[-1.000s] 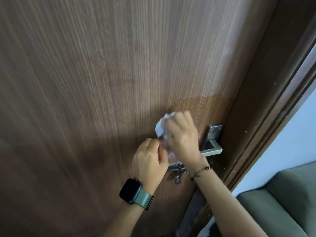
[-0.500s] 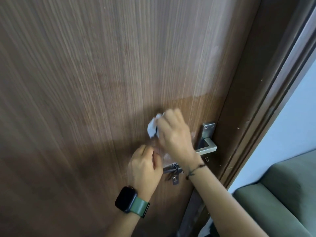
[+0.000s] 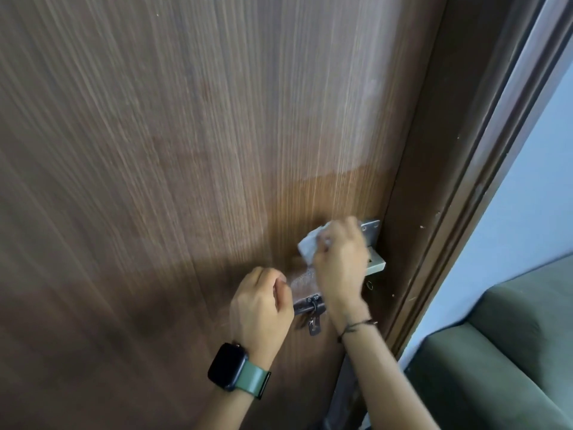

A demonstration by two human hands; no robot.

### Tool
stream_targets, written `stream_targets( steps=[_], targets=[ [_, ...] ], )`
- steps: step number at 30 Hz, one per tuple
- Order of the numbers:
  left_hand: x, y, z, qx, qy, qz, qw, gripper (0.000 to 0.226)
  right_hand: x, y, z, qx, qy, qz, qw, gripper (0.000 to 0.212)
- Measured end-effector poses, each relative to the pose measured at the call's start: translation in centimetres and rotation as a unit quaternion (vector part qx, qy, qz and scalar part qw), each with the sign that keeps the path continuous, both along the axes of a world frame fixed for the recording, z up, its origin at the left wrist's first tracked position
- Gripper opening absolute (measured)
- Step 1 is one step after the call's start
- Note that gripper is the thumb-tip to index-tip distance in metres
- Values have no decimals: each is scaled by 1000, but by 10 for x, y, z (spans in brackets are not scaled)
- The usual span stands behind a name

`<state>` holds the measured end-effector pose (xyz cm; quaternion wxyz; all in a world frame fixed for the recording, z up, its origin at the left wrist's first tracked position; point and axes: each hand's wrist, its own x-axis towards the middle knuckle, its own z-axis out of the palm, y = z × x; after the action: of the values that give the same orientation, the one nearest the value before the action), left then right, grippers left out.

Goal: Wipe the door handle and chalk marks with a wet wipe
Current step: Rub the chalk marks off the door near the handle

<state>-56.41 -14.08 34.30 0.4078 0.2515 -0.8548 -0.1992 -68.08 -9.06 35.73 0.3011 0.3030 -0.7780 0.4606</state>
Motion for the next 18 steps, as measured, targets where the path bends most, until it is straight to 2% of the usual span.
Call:
stream_targets(
  steps=[3, 5, 9, 12, 14, 17, 18],
  targets=[
    [-6, 4, -1, -11, -17, -5, 1000, 29, 25, -5, -24, 120, 42, 62, 990, 15],
    [-7, 5, -1, -17, -19, -12, 1000, 28, 19, 4, -22, 144, 35, 80, 986, 13],
    [-7, 5, 1, -10, 0, -12, 1000, 26, -21, 26, 6, 0, -44, -19, 999, 12],
    [-7, 7, 0, -2, 4, -11, 1000, 28, -25, 22, 5, 4, -80, -50, 995, 11],
    [-6, 8, 0, 5, 4, -12, 1000, 28, -4, 11, -13, 44, -53, -38, 997, 16],
    [-6, 9, 0, -3, -5, -12, 1000, 28, 20, 6, -42, 166, 86, 45, 981, 14],
    [-5, 9, 0, -7, -7, -13, 1000, 28, 18, 7, -45, 174, 116, 59, 976, 14]
  ],
)
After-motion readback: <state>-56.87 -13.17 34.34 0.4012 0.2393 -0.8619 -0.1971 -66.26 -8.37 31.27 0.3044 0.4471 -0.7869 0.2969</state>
